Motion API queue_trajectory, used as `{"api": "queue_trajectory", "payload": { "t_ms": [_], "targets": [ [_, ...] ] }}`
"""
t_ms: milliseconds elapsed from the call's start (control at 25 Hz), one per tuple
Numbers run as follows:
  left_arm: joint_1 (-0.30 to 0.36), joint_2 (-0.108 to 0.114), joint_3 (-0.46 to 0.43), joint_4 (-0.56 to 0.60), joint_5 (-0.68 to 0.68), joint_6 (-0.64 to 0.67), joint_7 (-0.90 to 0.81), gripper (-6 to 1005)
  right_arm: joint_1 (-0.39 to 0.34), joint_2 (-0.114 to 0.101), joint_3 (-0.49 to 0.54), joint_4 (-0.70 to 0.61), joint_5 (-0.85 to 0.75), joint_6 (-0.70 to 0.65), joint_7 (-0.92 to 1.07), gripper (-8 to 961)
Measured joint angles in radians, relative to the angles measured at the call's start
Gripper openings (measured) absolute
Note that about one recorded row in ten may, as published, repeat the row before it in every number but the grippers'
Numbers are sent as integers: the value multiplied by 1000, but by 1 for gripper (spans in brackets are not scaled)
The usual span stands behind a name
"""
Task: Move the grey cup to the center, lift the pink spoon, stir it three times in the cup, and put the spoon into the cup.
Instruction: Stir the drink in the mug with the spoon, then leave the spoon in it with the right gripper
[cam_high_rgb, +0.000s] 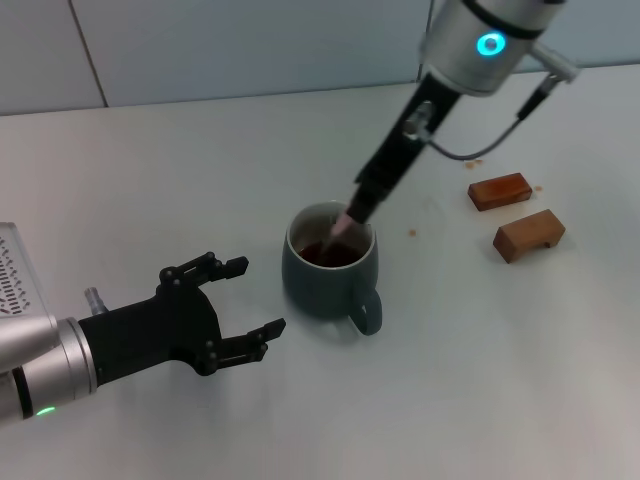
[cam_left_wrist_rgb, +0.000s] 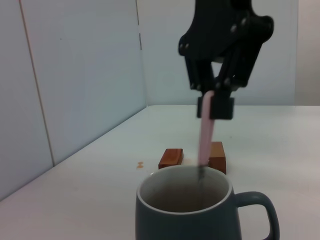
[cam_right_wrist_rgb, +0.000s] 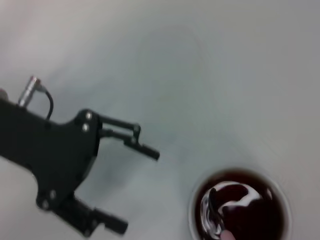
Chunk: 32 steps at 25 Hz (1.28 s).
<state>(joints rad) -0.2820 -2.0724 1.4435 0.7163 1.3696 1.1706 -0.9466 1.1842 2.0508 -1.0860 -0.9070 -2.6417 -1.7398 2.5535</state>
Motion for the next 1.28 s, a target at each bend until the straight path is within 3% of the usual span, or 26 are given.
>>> {"api": "queue_trajectory", "payload": {
  "t_ms": [200, 400, 560, 680, 1000, 1280],
  "targets": [
    [0, 0, 0, 3, 0, 6, 0, 841, 13, 4, -8, 28, -38, 68, 0, 121],
    [-3, 0, 0, 3, 0, 6, 0, 841, 15, -5, -6, 13, -61, 8, 2, 120],
    [-5, 0, 0, 2, 0, 7, 0, 841, 15, 11, -2, -15, -39, -45, 2, 121],
    [-5, 0, 2, 1, 0, 8, 0, 841, 16, 22, -8, -9, -35, -9, 0, 121],
    [-5, 0, 3, 2, 0, 8, 0, 841, 20, 5, -3, 0, -86, -8, 4, 120],
    [-5, -1, 6, 1, 0, 7, 0, 841, 25, 16, -5, 5, -30, -22, 2, 121]
  ]
}}
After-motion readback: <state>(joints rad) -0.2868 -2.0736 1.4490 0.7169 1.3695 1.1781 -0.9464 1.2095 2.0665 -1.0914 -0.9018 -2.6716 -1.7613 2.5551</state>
